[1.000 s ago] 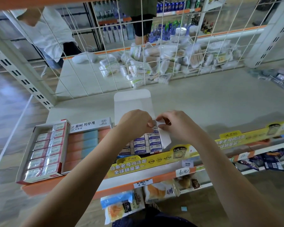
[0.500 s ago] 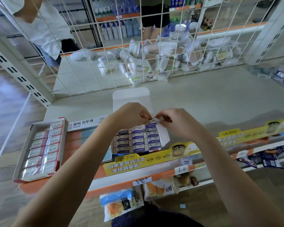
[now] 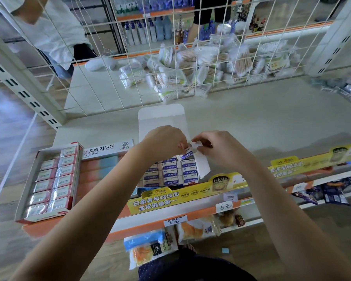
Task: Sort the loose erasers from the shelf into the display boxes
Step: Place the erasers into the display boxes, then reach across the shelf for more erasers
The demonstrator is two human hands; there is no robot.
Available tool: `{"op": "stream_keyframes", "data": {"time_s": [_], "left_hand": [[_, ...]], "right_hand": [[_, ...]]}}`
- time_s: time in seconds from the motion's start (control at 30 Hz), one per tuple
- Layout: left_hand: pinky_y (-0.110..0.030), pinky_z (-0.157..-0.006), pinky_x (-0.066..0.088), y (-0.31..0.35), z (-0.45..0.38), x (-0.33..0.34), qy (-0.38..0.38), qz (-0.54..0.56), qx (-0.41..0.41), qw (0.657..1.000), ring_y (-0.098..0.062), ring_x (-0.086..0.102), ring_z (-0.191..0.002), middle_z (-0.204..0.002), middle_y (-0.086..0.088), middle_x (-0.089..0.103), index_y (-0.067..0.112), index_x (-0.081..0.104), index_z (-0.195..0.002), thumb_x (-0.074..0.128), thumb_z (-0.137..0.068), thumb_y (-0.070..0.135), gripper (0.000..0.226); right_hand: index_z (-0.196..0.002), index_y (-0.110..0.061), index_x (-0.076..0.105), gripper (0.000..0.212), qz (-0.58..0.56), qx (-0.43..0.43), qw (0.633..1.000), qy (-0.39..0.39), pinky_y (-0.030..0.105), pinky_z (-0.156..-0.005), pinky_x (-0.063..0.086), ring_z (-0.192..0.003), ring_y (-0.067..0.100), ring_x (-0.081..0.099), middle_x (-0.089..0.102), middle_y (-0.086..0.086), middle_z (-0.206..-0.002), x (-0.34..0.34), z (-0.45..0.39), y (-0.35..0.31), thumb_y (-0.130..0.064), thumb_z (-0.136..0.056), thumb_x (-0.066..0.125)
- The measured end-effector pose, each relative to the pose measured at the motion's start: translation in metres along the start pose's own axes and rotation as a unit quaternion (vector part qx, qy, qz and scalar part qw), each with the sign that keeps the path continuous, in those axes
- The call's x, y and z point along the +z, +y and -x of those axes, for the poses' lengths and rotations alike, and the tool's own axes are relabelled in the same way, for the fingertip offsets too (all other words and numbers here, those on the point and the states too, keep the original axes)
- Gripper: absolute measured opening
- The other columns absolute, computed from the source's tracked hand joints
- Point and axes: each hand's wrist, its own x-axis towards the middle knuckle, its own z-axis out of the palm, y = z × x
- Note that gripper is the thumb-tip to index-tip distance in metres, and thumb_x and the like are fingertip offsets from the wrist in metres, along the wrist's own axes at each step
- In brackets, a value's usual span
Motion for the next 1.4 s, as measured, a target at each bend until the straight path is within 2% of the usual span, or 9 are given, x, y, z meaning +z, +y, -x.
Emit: {"op": "stream_keyframes", "data": {"time_s": [0.13, 0.27, 0.47, 0.6, 0.77, 0.9, 0.97, 1.13, 1.4], "left_hand": [[-0.029, -0.084, 0.043, -0.001, 0.001, 0.001, 0.006, 0.014, 0.007, 1.0, -0.014, 0.054, -0.095, -0.106, 0.003, 0.065, 0.022, 0.065, -0.109, 0.046, -0.095, 0.028, 0.024], [-0.032, -0.086, 0.046, -0.006, 0.004, 0.003, 0.012, 0.03, 0.006, 0.999, -0.014, 0.057, -0.098, -0.106, 0.007, 0.065, 0.028, 0.064, -0.11, 0.049, -0.095, 0.031, 0.022], [-0.024, -0.079, 0.039, -0.005, 0.002, 0.011, 0.022, 0.024, 0.003, 0.999, -0.007, 0.051, -0.09, -0.103, 0.01, 0.064, 0.027, 0.067, -0.106, 0.051, -0.093, 0.037, 0.023], [-0.022, -0.075, 0.037, -0.004, 0.001, 0.014, 0.029, 0.009, -0.007, 1.0, -0.011, 0.055, -0.095, -0.104, 0.01, 0.064, 0.027, 0.068, -0.103, 0.052, -0.092, 0.036, 0.021], [-0.027, -0.084, 0.045, 0.0, 0.006, 0.008, 0.026, -0.014, -0.013, 0.999, -0.013, 0.057, -0.099, -0.11, 0.01, 0.064, 0.029, 0.066, -0.111, 0.047, -0.094, 0.042, 0.029], [-0.03, -0.086, 0.046, 0.004, 0.0, -0.011, 0.096, -0.05, -0.003, 0.994, -0.014, 0.056, -0.104, -0.113, 0.008, 0.064, 0.03, 0.061, -0.115, 0.047, -0.094, 0.042, 0.028], [-0.033, -0.088, 0.042, 0.013, -0.014, -0.02, 0.125, -0.095, 0.016, 0.987, -0.018, 0.051, -0.112, -0.118, 0.003, 0.06, 0.028, 0.057, -0.121, 0.044, -0.095, 0.043, 0.032], [-0.039, -0.096, 0.037, 0.072, -0.068, -0.017, 0.114, -0.155, 0.096, 0.976, -0.025, 0.042, -0.122, -0.131, -0.004, 0.049, 0.024, 0.044, -0.133, 0.045, -0.093, 0.045, 0.045], [-0.042, -0.096, 0.036, 0.25, -0.152, 0.007, 0.088, -0.162, 0.204, 0.961, -0.028, 0.039, -0.126, -0.135, -0.009, 0.043, 0.018, 0.038, -0.137, 0.047, -0.092, 0.047, 0.055]], "right_hand": [[-0.121, -0.015, 0.061, 0.029, 0.002, -0.005, 1.0, 0.002, 0.014, -0.08, 0.041, -0.099, 0.012, 0.06, 0.066, 0.003, -0.113, 0.0, 0.0, 0.0, -0.016, -0.092, 0.055], [-0.12, -0.016, 0.062, 0.029, -0.001, -0.004, 1.0, 0.006, 0.015, -0.081, 0.04, -0.099, 0.011, 0.06, 0.066, 0.002, -0.112, 0.0, 0.001, 0.001, -0.015, -0.092, 0.055], [-0.121, -0.016, 0.061, 0.03, 0.0, -0.002, 1.0, 0.008, 0.016, -0.084, 0.042, -0.103, 0.012, 0.06, 0.066, 0.001, -0.114, 0.0, 0.001, 0.0, -0.015, -0.092, 0.056], [-0.122, -0.016, 0.061, 0.03, 0.003, -0.005, 1.0, 0.007, 0.015, -0.083, 0.041, -0.103, 0.012, 0.06, 0.066, 0.001, -0.115, 0.0, 0.001, 0.0, -0.016, -0.092, 0.056], [-0.121, -0.016, 0.061, 0.029, 0.014, -0.006, 1.0, -0.004, 0.016, -0.081, 0.042, -0.099, 0.012, 0.06, 0.065, 0.002, -0.112, -0.003, -0.003, -0.006, -0.018, -0.093, 0.055], [-0.119, -0.014, 0.061, 0.027, 0.072, -0.018, 0.997, 0.027, 0.023, -0.085, 0.045, -0.099, 0.015, 0.06, 0.064, 0.003, -0.112, -0.017, -0.01, -0.004, -0.016, -0.093, 0.052], [-0.121, -0.015, 0.058, 0.029, 0.128, -0.008, 0.991, 0.048, 0.026, -0.092, 0.041, -0.111, 0.018, 0.053, 0.058, 0.003, -0.119, -0.026, -0.013, 0.006, -0.013, -0.093, 0.051], [-0.133, -0.016, 0.047, 0.042, 0.269, 0.088, 0.958, 0.055, 0.035, -0.102, 0.035, -0.126, 0.023, 0.037, 0.044, 0.005, -0.136, -0.057, 0.009, 0.054, -0.014, -0.091, 0.047], [-0.139, -0.018, 0.039, 0.051, 0.252, 0.253, 0.929, 0.101, 0.039, -0.107, 0.032, -0.128, 0.027, 0.036, 0.04, 0.008, -0.14, -0.136, 0.096, 0.191, -0.03, -0.091, 0.053]]}}
